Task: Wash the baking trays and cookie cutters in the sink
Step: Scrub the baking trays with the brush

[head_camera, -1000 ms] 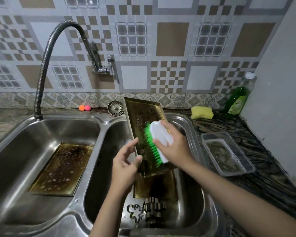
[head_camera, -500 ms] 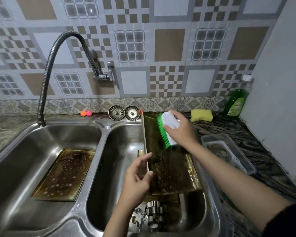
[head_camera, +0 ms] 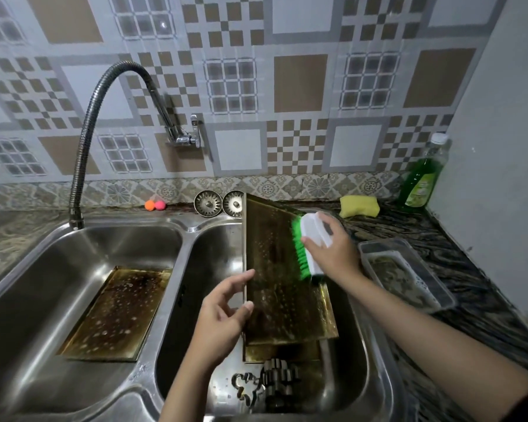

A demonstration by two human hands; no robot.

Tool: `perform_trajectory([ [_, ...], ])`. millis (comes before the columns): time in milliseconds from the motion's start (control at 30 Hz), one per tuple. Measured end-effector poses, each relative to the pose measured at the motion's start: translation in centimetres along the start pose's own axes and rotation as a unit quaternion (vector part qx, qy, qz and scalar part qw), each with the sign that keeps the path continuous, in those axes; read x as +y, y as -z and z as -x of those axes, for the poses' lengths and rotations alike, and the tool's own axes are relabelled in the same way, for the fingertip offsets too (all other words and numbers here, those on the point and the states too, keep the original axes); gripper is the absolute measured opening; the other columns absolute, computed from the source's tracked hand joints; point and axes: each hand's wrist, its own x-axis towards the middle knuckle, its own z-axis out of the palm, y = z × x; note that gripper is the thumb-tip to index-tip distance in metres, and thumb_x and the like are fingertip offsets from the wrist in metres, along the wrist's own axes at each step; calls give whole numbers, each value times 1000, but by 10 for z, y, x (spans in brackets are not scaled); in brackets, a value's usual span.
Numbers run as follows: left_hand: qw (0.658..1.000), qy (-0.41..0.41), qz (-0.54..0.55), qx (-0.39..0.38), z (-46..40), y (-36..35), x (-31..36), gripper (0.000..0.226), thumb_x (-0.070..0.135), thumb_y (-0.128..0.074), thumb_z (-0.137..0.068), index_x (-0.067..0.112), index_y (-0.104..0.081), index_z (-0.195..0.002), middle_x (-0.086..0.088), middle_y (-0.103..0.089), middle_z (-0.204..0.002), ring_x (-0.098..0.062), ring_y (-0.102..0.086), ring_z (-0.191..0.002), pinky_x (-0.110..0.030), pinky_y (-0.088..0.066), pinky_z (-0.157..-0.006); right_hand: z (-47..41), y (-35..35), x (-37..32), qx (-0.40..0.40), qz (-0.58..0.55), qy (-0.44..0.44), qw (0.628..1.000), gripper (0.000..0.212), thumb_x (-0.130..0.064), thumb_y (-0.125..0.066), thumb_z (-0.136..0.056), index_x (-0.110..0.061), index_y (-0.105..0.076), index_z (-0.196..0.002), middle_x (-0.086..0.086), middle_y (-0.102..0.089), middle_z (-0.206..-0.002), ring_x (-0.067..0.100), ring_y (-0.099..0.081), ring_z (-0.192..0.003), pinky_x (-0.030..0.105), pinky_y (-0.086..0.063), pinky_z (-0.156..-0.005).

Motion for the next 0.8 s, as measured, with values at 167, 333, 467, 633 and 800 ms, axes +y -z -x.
perform_trajectory([
  [167, 999, -12, -15, 28, -5, 3, -1, 46, 2, -61, -81, 34, -65, -114, 7, -65, -116, -19, -56, -116, -46, -51, -90, 4, -2, -9, -48, -8, 6, 999, 60, -28, -76, -78, -28, -49, -131, -7, -51, -132, 13, -49, -117, 29, -44, -89],
  [333, 986, 15, 17, 164, -15, 29, -14, 52, -17, -53, -84, 24, -63, -114, 0, -64, -102, -18, -55, -100, -44, -43, -92, 45, 7, 8, -219, -106, -29, 970, 78, -38, -85, -62, -45, -49, -131, -3, -60, -128, 17, -62, -109, 35, -53, -91],
  [467, 977, 30, 36, 207, -13, 41, -15, 50, -19, -50, -85, 14, -59, -120, 0, -61, -94, -16, -52, -94, -39, -43, -91, 43, 38, -1, -177, -128, -9, 976, 68, -12, -76, -78, -35, -45, -135, -14, -46, -136, 3, -50, -118, 7, -45, -85],
  [633, 983, 64, 67, 161, -12, 47, -21, 53, -16, -52, -85, 26, -62, -116, -7, -63, -121, -22, -56, -113, -42, -45, -98, 41, 43, 6, -211, -64, -8, 975, 48, -46, -73, -74, -55, -57, -117, -15, -57, -130, 2, -46, -127, 29, -37, -106],
  [800, 987, 89, 119, 58, -8, 25, -9, 48, -18, -46, -85, 14, -58, -118, -4, -70, -107, -10, -69, -89, -19, -54, -63, 49, 28, 0, -206, -115, -15, 972, 36, -30, -76, -76, -39, -68, -111, -18, -67, -113, -2, -57, -114, 25, -43, -101],
])
